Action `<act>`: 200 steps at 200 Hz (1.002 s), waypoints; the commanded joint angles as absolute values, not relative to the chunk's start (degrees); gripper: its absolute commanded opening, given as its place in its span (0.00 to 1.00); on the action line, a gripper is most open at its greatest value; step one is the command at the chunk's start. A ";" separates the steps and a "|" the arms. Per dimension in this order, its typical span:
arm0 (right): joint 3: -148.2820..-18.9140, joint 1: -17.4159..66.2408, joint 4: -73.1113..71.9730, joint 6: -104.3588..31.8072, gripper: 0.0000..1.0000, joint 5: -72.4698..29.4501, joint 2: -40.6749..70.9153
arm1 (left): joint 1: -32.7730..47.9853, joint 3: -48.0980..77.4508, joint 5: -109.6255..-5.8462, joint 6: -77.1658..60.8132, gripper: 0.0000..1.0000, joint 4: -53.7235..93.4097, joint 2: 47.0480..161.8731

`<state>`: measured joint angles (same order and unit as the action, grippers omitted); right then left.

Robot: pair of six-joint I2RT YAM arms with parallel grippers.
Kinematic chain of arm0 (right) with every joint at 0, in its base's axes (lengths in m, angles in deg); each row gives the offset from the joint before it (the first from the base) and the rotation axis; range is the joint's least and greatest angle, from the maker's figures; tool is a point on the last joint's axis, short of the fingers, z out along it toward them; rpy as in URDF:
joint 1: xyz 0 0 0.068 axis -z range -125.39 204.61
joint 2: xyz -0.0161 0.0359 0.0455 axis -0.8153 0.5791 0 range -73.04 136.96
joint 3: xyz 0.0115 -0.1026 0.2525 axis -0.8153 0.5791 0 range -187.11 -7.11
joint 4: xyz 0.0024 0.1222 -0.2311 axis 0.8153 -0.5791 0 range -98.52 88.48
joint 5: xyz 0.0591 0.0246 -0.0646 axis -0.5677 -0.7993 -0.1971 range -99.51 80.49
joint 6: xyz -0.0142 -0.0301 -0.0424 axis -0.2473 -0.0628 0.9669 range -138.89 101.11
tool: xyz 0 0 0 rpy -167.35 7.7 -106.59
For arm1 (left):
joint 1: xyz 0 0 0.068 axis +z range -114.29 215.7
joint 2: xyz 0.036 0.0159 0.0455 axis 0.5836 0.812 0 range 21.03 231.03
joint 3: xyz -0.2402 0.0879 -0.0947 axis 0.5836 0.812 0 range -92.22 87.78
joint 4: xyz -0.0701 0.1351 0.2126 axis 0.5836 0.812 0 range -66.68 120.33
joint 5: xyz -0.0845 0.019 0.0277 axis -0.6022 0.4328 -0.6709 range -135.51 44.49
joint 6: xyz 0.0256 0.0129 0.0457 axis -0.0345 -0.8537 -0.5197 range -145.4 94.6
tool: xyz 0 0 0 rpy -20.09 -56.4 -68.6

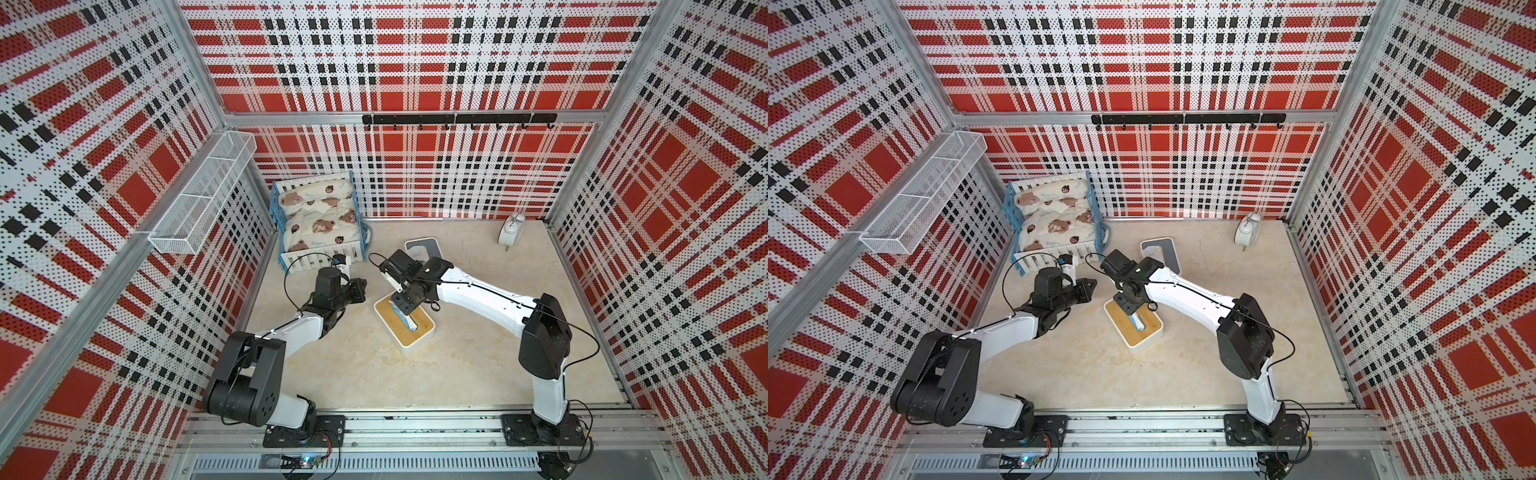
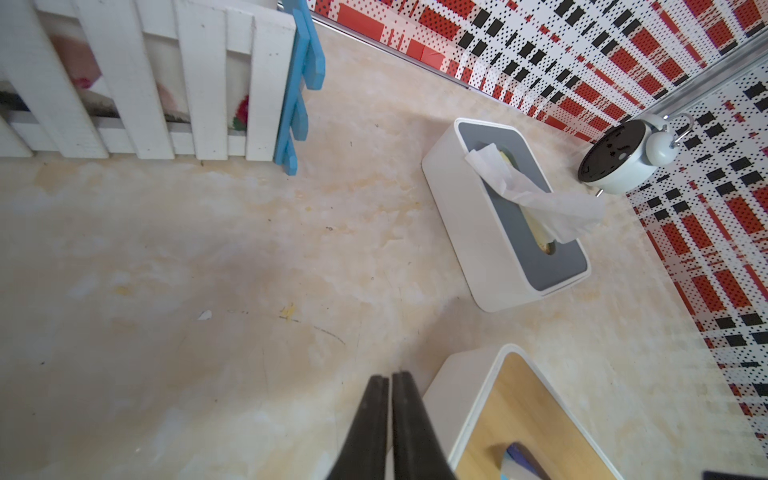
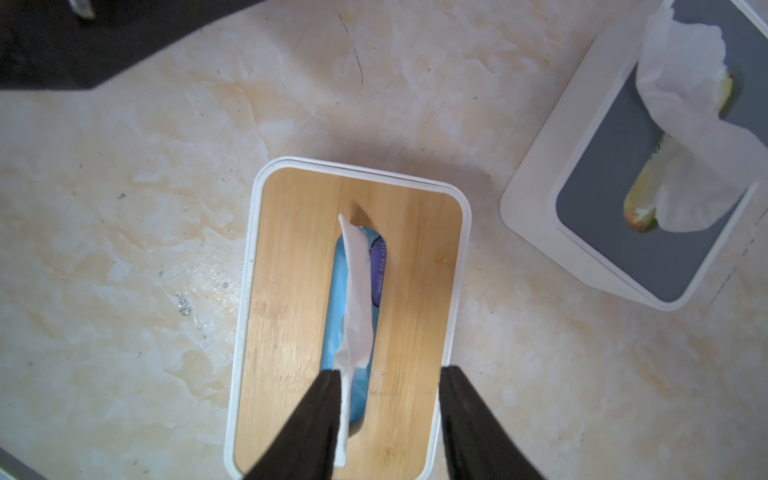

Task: Put the tissue paper into the tissue box
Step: Pull the paper towel from the tissue box, then reset both arms

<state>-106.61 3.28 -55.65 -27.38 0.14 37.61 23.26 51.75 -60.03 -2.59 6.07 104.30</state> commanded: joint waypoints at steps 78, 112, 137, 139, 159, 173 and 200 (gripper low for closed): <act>-82.90 21.38 -37.80 -32.24 0.69 -7.95 9.28 | 26.15 58.72 -51.99 0.88 0.15 -1.07 90.74; -73.13 33.14 -28.16 -32.95 0.75 -11.07 0.09 | 29.02 62.80 -46.25 0.05 0.28 -5.43 83.84; -68.48 38.86 -24.04 -32.61 0.76 -12.28 -3.86 | 31.15 63.63 -45.72 -0.92 0.35 -5.89 82.26; -68.15 39.16 -23.92 -32.60 0.76 -12.49 -4.05 | 31.21 63.81 -45.58 -1.06 0.35 -5.97 82.15; -65.59 41.31 -22.50 -32.02 0.76 -14.13 -5.51 | 31.39 65.88 -44.14 -1.01 0.37 -6.36 80.19; -63.10 41.81 -20.65 -31.51 0.76 -13.35 -6.63 | 31.57 67.49 -43.75 -0.08 0.37 -6.69 78.64; -58.68 42.81 -18.28 -31.62 0.76 -12.76 -9.00 | 31.94 70.49 -45.43 5.73 0.36 -5.67 75.96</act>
<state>-61.45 41.84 -22.56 -31.84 -12.23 -6.33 31.45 68.47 -44.99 1.02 -5.21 78.26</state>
